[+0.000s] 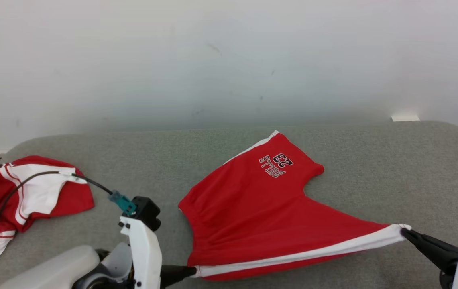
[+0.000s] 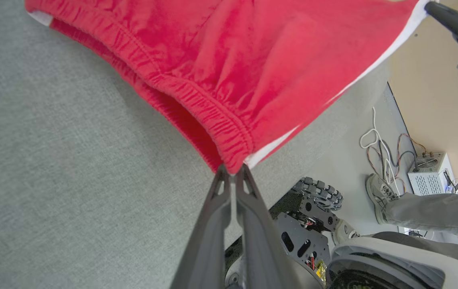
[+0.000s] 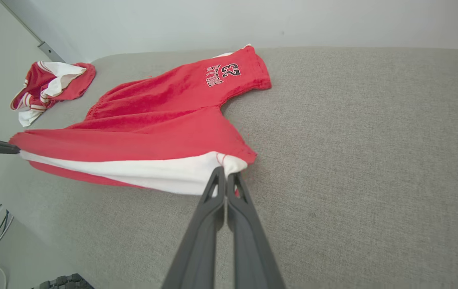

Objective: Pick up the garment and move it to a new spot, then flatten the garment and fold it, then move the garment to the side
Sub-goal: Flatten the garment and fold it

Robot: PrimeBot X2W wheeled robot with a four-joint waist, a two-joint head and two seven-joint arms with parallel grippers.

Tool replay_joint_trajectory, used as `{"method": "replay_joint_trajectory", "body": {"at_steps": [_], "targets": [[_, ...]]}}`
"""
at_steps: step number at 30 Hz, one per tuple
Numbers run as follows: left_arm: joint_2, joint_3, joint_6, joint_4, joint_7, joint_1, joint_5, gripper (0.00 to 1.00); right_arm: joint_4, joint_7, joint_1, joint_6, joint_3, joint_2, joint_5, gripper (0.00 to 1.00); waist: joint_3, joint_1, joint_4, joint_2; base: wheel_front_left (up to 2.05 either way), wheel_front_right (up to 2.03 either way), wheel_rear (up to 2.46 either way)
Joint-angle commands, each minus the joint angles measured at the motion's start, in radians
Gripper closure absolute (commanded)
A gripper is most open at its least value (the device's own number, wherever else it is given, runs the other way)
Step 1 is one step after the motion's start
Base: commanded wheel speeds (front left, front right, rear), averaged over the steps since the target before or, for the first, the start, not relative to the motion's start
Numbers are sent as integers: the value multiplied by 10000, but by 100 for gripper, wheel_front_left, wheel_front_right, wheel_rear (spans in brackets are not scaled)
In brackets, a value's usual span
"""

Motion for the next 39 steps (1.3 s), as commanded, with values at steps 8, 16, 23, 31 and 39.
{"method": "replay_joint_trajectory", "body": {"at_steps": [8,16,23,31,39], "targets": [[741,596,782,-1663,109,73,-931,100,-1176,320,269,-23,-1104,-1163,47,100,259,4,437,-1,0,0,0],[704,1222,544,-1299,787,-665,-1812,100,-603,1599,-1378,-23,-1811,-380,-408,100,1553,4,884,-1,0,0,0],[285,1663,328,-361,2119,-1896,-2710,100,931,3883,-3510,-23,-1878,751,-683,100,2926,4,1475,-1,0,0,0],[-481,1956,285,787,3240,-3236,-3159,100,2892,5361,-5805,-23,-1915,2237,-1395,100,4121,4,2034,-1,0,0,0],[-1183,2145,32,1838,3540,-4162,-3070,100,4614,5421,-7328,-23,-1945,3144,-2018,100,4928,4,2449,-1,0,0,0]]}}
